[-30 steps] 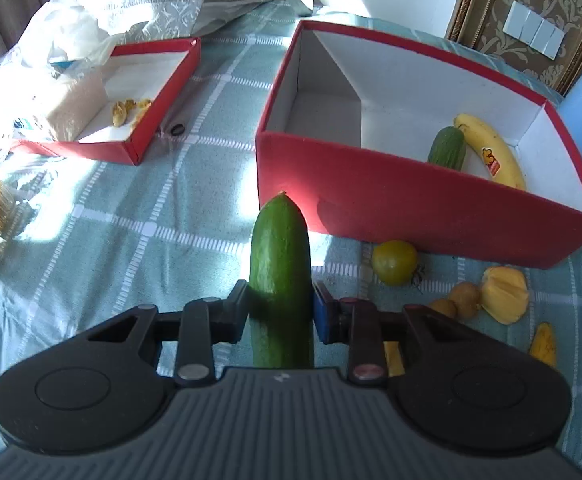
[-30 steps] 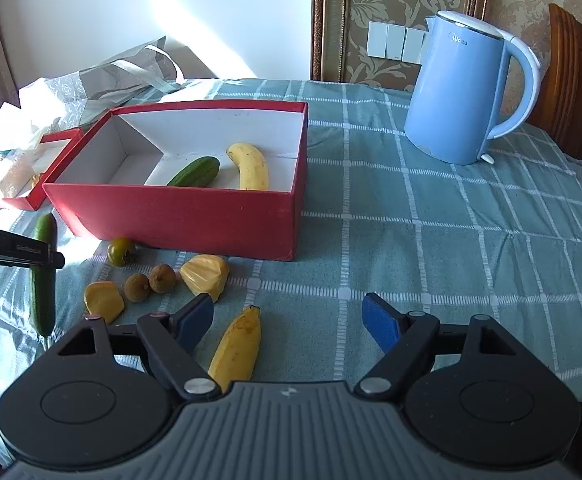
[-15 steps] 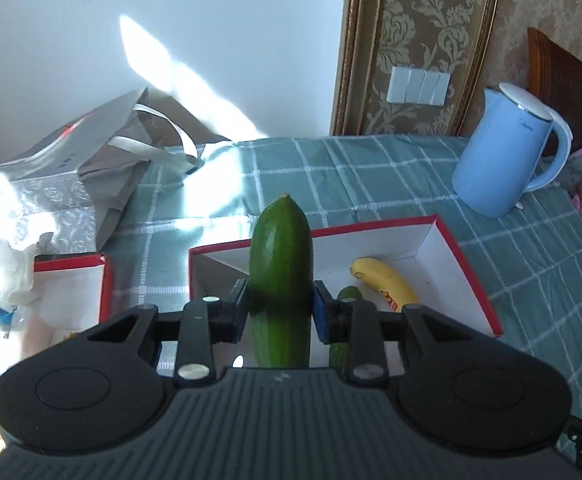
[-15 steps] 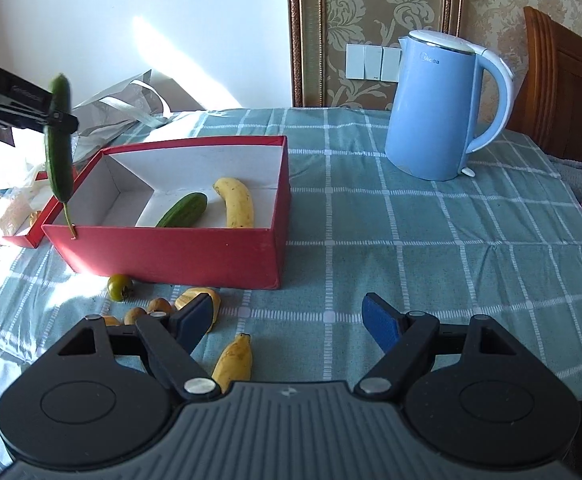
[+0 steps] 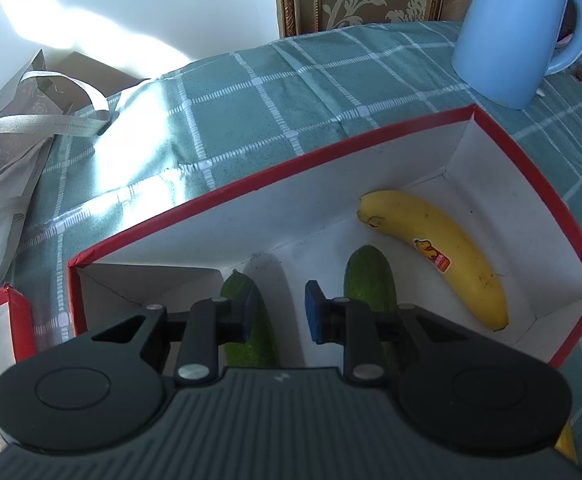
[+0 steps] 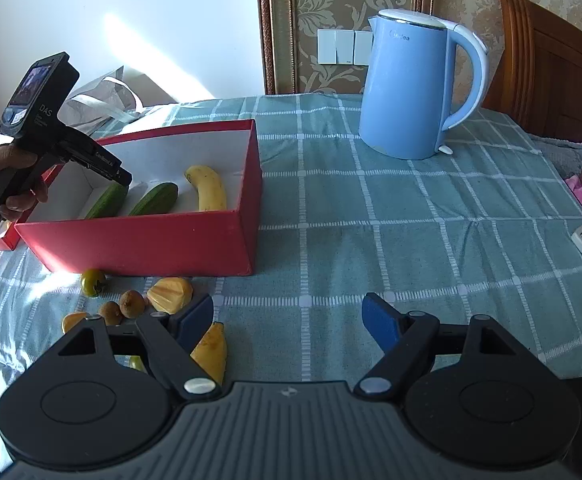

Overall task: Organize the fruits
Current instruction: 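Carry the cucumber into the red box and open the left tool while the right tool approaches the banana, then grasp the second banana with the right tool, lower it into the red box, open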

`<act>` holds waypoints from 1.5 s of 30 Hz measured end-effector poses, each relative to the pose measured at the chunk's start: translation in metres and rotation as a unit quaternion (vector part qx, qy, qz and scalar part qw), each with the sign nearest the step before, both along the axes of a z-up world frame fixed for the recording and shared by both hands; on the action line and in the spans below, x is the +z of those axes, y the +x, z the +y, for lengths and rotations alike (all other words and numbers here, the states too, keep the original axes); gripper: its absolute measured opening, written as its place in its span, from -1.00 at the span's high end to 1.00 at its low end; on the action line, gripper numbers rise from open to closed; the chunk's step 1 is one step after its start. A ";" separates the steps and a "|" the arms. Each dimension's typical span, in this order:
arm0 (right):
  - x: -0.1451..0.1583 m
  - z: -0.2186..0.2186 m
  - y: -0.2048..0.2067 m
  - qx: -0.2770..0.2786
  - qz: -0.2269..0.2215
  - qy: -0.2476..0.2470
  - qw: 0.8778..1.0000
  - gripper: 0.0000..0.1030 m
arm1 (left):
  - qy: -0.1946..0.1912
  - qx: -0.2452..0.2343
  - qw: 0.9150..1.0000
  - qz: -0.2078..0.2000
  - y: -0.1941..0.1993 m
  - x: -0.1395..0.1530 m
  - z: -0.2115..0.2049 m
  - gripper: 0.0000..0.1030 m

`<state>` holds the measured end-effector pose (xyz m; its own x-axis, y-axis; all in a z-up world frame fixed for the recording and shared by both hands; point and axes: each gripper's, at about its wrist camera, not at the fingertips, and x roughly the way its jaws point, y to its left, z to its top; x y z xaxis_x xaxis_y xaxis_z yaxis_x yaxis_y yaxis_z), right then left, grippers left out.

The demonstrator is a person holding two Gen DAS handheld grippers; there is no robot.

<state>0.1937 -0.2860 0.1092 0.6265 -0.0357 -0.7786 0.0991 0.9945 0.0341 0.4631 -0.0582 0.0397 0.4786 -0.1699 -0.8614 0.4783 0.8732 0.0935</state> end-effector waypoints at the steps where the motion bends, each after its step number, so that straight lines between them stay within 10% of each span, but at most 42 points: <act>1: -0.001 0.001 0.000 0.000 0.002 0.003 1.000 -0.58 | -0.006 0.011 1.000 -0.012 -0.003 0.004 0.004 0.53; 4: -0.004 0.007 -0.002 0.015 0.007 0.016 1.000 -0.58 | -0.041 0.044 0.995 -0.083 -0.027 0.039 0.022 0.48; 8: -0.015 0.029 -0.006 0.063 0.013 0.000 0.998 -0.58 | -0.061 0.064 0.974 -0.210 -0.098 0.092 0.044 -0.94; 9: -0.020 0.035 -0.006 0.072 0.018 -0.009 0.997 -0.58 | -0.052 0.066 0.964 -0.250 -0.122 0.102 0.048 -1.00; 21: -0.075 0.081 -0.006 0.119 0.090 -0.039 0.988 -0.26 | -0.027 0.141 0.950 -0.276 -0.222 0.091 0.074 -1.00; 45: -0.097 0.079 0.005 0.084 0.140 -0.019 0.986 0.35 | -0.048 0.209 0.957 -0.194 -0.206 0.066 0.095 -1.00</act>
<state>0.1982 -0.2066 0.0124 0.3869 0.0185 -0.9220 -0.0667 0.9977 -0.0080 0.2568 0.0366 0.1059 0.8021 0.0375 -0.5960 0.0306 0.9941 0.1038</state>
